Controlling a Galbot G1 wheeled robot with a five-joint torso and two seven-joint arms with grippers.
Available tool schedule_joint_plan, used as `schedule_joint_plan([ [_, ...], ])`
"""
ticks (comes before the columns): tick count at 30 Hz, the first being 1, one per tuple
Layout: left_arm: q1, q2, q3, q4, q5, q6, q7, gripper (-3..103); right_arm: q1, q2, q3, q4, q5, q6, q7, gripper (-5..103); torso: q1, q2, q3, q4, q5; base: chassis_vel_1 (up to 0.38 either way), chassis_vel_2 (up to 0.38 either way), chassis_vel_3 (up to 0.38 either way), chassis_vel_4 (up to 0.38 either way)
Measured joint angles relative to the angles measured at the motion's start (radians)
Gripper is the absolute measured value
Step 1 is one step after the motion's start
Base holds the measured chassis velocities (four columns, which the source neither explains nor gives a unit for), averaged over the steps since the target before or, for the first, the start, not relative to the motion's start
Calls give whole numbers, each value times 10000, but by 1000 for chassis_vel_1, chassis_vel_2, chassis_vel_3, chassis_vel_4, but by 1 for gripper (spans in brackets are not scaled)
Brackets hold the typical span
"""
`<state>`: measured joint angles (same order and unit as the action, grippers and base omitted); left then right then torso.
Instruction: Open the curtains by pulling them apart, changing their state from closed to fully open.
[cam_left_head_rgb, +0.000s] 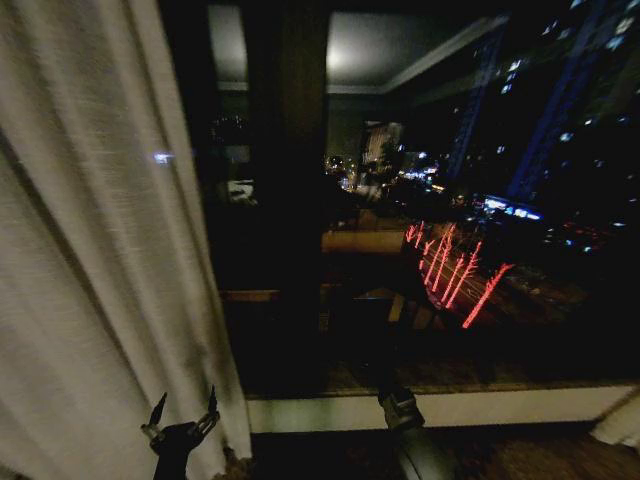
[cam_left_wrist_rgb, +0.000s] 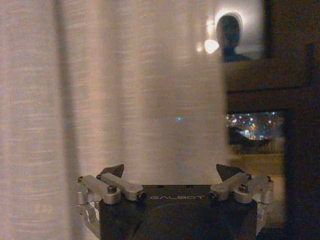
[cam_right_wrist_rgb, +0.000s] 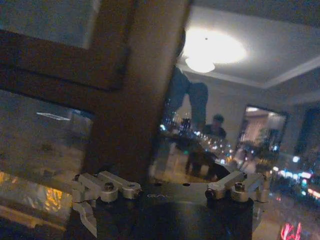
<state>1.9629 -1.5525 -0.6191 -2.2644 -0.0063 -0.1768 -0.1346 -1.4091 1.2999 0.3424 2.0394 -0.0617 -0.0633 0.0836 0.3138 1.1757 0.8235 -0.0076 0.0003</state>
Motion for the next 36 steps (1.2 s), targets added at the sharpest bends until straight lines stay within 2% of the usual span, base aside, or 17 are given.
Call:
schedule_joint_plan([
  [8,-578,70,132,151,191,466,6,100,270,-45,204,-47,396,-145,-67,100,2,-2,1,0,-7,206,256,-204,-244],
  [11,-1229,155,329,225,299,964,13,100,300,-19,255,-40,715,-244,-70,100,1,-1,0,1,-6,22,34,-29,-57],
  [12,-1229,155,329,225,299,964,13,100,300,-19,255,-40,715,-244,-70,100,1,-1,0,1,-6,0,0,0,0],
  [14,-1573,191,444,254,300,1309,12,100,289,33,257,-56,748,-250,-70,100,0,-2,1,0,4,0,0,0,0],
  [15,-1931,342,570,266,241,1713,12,100,248,61,238,-68,763,-252,-69,100,0,-2,1,-2,8,-36,-55,20,62],
  [17,-2402,689,721,352,125,2176,9,100,208,60,223,-82,778,-252,-69,100,0,-2,1,-1,4,-43,-69,37,71],
  [19,-2518,778,757,389,98,2263,6,100,204,58,219,-86,790,-252,-68,100,0,-2,1,-1,3,-29,-57,54,71],
  [20,-3096,1232,944,589,-62,2672,-48,100,206,68,223,-112,867,-252,-65,100,0,-2,2,-1,2,0,0,0,0],
  [22,-3451,1528,1068,713,-270,2990,-134,100,241,105,248,-191,903,-252,-46,100,0,-2,1,-2,-4,0,0,0,0],
  [26,-3716,1768,1161,888,-443,3279,-258,100,304,108,290,-323,914,-252,-18,100,1,-2,2,2,-6,0,0,0,0],
  [36,-4618,2240,1384,1976,-869,3342,-357,100,370,146,393,-499,919,-244,213,100,0,0,0,-1,0,0,0,0,0],
])
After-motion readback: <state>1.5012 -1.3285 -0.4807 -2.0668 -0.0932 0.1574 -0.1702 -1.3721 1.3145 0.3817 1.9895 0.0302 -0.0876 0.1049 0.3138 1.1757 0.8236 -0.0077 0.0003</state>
